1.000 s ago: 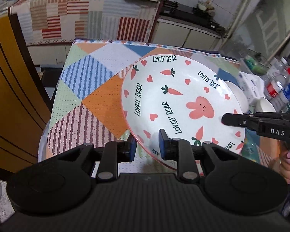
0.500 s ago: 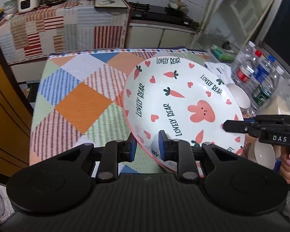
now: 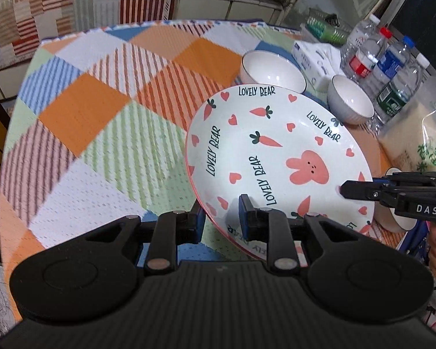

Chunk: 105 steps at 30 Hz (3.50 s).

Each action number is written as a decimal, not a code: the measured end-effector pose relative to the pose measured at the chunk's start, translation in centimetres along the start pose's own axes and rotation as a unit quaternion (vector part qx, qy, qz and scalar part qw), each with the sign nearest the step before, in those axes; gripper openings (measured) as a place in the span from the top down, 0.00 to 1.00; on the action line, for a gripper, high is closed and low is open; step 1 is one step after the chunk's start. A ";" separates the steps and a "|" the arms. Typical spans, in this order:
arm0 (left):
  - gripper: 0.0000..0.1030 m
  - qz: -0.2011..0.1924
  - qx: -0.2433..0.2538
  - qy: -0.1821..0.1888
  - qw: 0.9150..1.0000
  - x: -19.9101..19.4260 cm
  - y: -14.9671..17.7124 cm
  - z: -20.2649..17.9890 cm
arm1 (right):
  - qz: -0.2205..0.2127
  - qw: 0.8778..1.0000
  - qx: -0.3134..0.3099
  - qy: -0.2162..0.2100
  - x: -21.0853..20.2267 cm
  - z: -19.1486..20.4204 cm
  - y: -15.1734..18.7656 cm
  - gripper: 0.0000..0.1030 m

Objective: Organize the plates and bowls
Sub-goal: 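Lift the bunny plate with both grippers and carry it over the egg plate, then lower the bunny plate onto the teal egg plate with both grippers, then open both grippers and release the bunny plate on the stack, then move both grippers to the white bowl beside the rice bag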

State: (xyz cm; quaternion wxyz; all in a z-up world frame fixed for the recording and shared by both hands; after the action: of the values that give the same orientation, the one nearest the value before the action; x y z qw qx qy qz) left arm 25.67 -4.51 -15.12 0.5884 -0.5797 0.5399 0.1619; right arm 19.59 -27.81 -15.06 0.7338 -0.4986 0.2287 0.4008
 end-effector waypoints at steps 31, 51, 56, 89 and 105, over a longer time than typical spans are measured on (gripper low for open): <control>0.78 0.060 -0.024 0.019 0.998 3.5 1.1 0.1 | 0.069 0.994 0.005 0.080 1.8 -0.7 1.1 0.76; 0.77 0.105 -0.034 -0.003 0.994 6.0 0.5 -0.3 | 0.088 0.966 -0.084 0.229 4.3 1.0 1.3 0.69; 0.75 0.086 -0.035 -0.035 0.995 6.0 1.1 -1.1 | 0.059 0.964 -0.107 0.235 4.2 1.2 1.7 0.69; 0.68 0.039 0.061 -0.049 0.996 -5.2 3.7 -17.2 | -0.059 0.991 -0.072 0.097 -16.2 -3.3 3.8 0.46; 0.48 0.066 0.063 -0.003 0.996 3.7 2.8 -23.3 | -0.018 0.990 0.024 0.140 -13.7 -12.5 7.8 0.34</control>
State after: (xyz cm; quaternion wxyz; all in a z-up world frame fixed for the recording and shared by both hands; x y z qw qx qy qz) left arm 14.29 -25.32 -13.70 0.6134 -0.5039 0.5846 0.1674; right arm 6.18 -42.81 -14.24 0.7133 -0.5365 0.3296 0.3079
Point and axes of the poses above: each gripper's, at about its wrist camera, not at the fingertips, and x roughly the way its jaws point, z to its left, y to its underside, the point moved 5 cm from there along x, roughly the way its jaws point, and after that the axes turned 1 degree about x, right-handed, at the moved point
